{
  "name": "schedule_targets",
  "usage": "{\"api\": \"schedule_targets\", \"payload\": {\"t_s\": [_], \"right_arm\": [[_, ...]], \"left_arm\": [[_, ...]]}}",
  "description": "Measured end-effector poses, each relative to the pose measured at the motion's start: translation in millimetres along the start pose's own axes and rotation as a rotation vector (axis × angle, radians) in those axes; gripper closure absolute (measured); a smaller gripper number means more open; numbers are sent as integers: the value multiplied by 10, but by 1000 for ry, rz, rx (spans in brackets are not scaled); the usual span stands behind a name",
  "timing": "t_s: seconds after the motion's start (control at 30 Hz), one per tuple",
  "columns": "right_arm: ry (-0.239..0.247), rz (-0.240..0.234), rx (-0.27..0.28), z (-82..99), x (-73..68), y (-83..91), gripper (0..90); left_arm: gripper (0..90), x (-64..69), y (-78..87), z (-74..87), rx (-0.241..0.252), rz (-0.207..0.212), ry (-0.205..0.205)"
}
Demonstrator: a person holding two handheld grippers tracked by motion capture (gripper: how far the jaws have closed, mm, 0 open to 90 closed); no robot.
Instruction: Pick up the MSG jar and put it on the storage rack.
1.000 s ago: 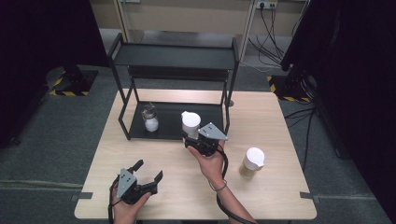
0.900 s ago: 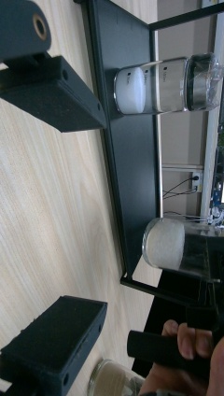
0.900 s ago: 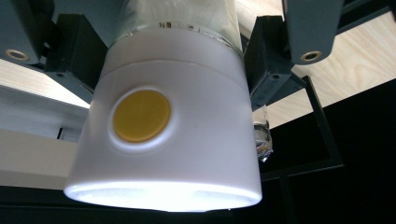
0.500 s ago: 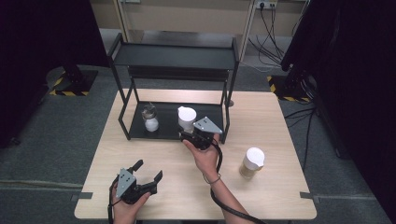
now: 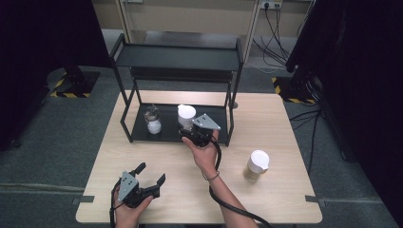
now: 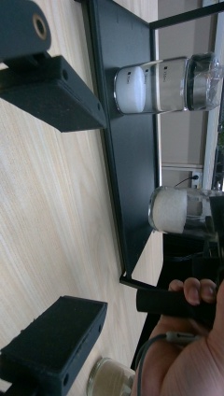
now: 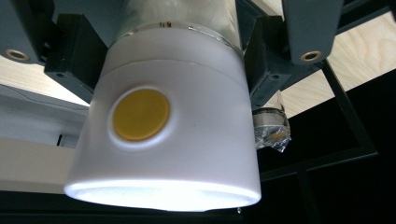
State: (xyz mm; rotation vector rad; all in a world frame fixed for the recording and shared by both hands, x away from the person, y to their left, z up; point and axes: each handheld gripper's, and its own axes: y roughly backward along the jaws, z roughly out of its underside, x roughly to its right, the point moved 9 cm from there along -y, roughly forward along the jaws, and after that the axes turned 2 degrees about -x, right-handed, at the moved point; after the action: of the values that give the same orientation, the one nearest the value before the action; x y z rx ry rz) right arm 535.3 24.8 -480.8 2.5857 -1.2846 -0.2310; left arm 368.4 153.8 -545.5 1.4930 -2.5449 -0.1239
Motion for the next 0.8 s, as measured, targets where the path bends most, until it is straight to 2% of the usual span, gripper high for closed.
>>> {"api": "schedule_targets", "payload": {"t_s": [0.33,0.8], "right_arm": [[-11,13,-18,19,34,-123,308],[-17,24,-25,-50,79,-245,308]], "left_arm": [[103,-2,-1,0,0,2,3],[103,-4,0,1,-3,2,4]]}}
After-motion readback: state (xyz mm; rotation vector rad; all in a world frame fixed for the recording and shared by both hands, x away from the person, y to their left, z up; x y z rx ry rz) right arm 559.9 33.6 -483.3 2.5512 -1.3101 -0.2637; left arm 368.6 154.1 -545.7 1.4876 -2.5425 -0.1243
